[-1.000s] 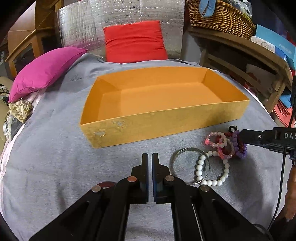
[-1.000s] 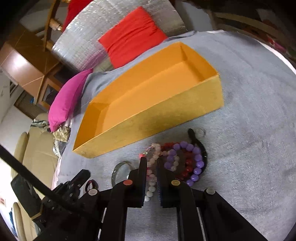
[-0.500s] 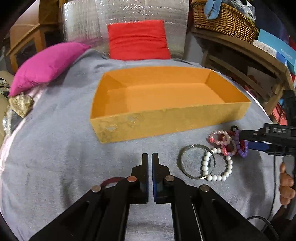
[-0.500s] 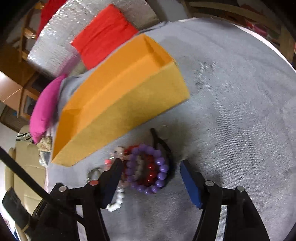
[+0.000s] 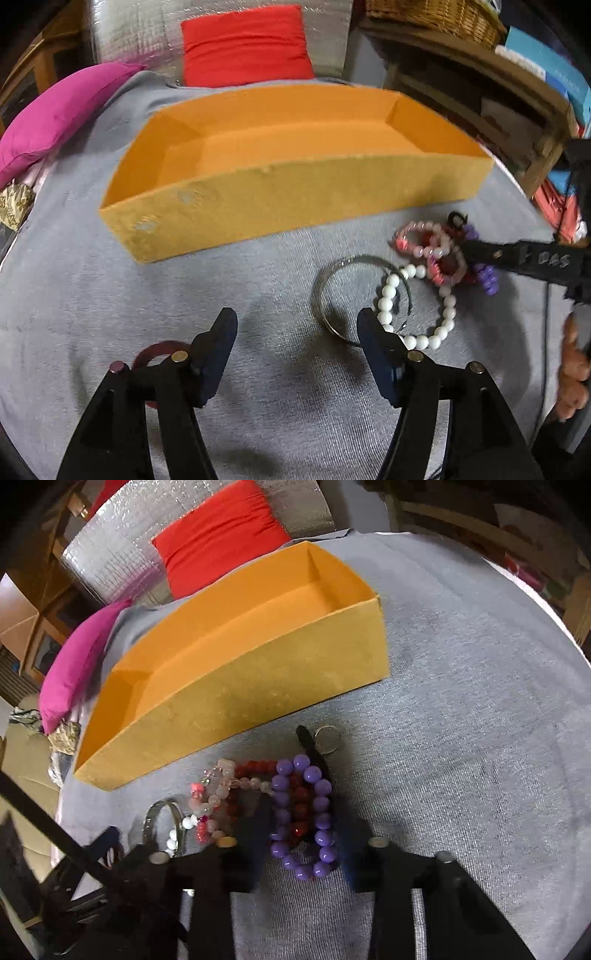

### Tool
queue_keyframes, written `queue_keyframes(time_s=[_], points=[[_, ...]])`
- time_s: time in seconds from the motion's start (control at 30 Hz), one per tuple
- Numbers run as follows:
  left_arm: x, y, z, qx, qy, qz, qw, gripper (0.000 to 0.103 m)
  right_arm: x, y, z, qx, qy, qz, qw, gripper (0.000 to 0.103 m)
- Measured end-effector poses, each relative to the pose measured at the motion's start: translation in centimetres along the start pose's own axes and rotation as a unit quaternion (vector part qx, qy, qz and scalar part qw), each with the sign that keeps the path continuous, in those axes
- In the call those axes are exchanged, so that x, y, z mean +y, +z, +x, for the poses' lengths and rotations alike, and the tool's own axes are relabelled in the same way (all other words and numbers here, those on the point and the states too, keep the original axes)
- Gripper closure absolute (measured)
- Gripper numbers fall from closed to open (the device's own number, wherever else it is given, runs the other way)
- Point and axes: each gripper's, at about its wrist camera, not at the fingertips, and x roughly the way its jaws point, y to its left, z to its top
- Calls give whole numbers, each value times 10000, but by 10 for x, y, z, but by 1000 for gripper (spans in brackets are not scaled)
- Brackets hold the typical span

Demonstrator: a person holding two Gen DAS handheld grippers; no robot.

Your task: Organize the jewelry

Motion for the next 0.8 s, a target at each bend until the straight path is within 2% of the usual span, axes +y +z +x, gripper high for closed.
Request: queue_keyframes(time_s=[0.03, 0.07, 0.2, 0.27, 0.43, 0.63, 0.8], points=[[0, 0, 2, 12, 27, 8, 10000, 35, -2, -1, -2, -6, -4, 2, 10000, 83], [1, 0, 2, -1, 35, -2, 10000, 39, -4, -2, -4, -13, -29, 0, 10000, 83], [1, 4, 6, -6, -112, -30, 9999, 83, -18, -1, -12, 7, 204, 95, 9997, 83], [-3, 5, 8, -44, -92, 88, 9999, 95, -23, -1, -16, -18, 256, 126, 9996, 83], [-8, 6, 4, -175, -36, 167, 9997, 100, -41, 0, -26, 23, 759, 436, 9962, 83], [10, 6, -17, -504, 139, 13, 9986, 101, -64, 1, -35, 44, 1366, 805, 9873, 83], [32, 15, -19, -667, 115, -125, 9976, 101, -62, 1, -40, -79, 1426, 862, 9860, 83]])
